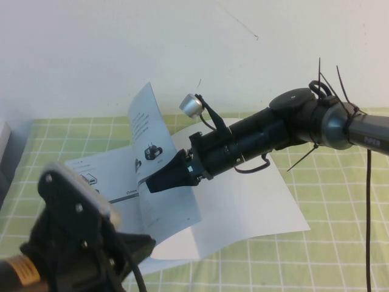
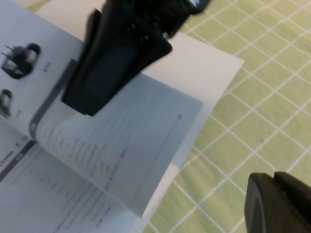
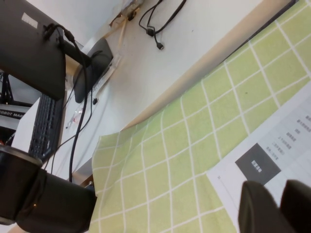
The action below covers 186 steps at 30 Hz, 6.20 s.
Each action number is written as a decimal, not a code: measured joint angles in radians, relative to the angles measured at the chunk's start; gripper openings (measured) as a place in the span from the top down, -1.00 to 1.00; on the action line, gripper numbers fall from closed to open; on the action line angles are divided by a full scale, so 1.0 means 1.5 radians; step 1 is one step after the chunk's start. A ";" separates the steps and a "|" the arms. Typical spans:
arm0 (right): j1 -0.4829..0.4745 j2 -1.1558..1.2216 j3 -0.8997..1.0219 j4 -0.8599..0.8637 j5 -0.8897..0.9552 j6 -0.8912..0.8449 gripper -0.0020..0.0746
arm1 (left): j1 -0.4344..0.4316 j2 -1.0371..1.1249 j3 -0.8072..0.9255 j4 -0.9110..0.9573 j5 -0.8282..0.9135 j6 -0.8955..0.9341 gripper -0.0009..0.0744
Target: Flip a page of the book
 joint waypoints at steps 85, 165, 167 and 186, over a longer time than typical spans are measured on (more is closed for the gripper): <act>-0.107 0.154 -0.244 -0.480 0.024 0.340 0.95 | -0.190 0.381 0.051 -0.227 -0.653 -0.107 0.99; -0.164 -1.182 0.747 -0.035 -0.384 -0.198 0.95 | -0.190 -0.425 0.117 -0.825 -0.782 0.785 0.99; -0.164 -1.199 0.749 -0.043 -0.384 -0.187 0.95 | -0.190 -0.425 0.117 -0.825 -0.782 0.785 0.99; -0.164 -1.316 0.778 -0.086 -0.600 -0.334 0.95 | -0.190 -0.425 0.117 -0.825 -0.781 0.785 0.99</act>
